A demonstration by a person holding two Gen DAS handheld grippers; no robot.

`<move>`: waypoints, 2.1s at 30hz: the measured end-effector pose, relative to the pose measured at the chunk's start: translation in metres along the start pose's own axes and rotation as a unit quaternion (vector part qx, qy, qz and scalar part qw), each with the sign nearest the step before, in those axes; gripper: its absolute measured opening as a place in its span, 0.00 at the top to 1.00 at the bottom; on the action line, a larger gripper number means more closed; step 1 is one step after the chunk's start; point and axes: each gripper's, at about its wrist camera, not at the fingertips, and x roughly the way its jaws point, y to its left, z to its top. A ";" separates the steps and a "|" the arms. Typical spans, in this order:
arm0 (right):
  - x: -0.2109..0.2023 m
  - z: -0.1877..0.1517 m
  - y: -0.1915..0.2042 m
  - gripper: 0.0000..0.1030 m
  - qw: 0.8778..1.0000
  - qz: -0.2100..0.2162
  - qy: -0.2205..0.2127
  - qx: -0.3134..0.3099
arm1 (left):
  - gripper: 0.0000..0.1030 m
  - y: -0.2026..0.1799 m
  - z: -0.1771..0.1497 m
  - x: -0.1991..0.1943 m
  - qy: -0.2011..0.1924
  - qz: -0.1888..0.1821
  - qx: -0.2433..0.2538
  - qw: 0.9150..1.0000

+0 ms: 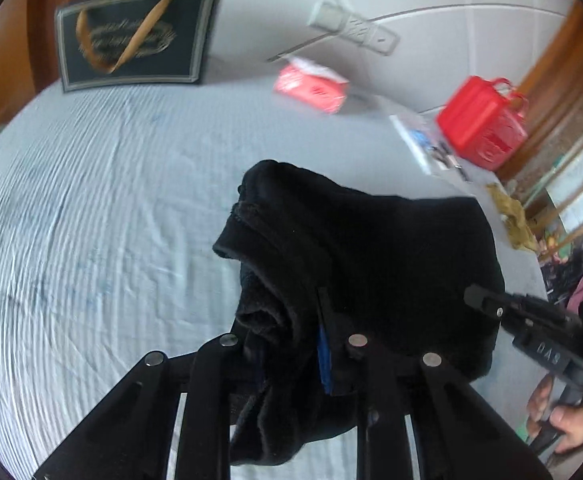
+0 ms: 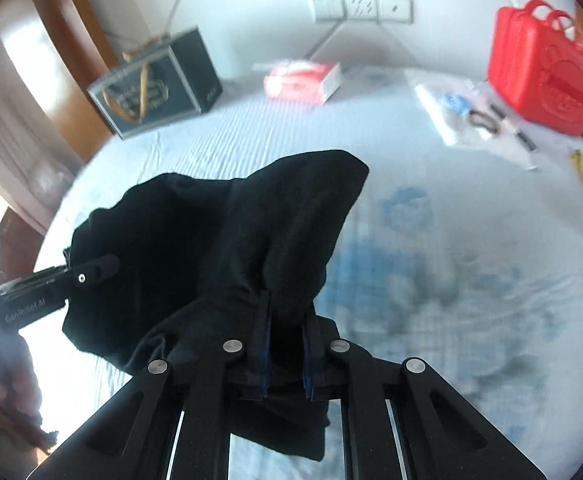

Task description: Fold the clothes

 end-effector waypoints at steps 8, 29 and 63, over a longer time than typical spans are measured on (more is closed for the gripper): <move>-0.063 -0.020 -0.111 0.89 1.000 0.001 -0.011 -0.008 | 0.81 -0.124 -0.033 -0.019 -0.025 -0.005 0.019 0.999; -0.176 -0.076 -0.347 0.89 0.993 -0.057 -0.032 0.101 | 0.81 -0.377 -0.061 0.051 0.042 -0.062 0.143 0.987; -0.062 0.096 -0.742 0.31 0.996 -0.031 0.004 0.078 | 0.22 -0.633 0.105 0.324 0.057 0.100 0.125 0.985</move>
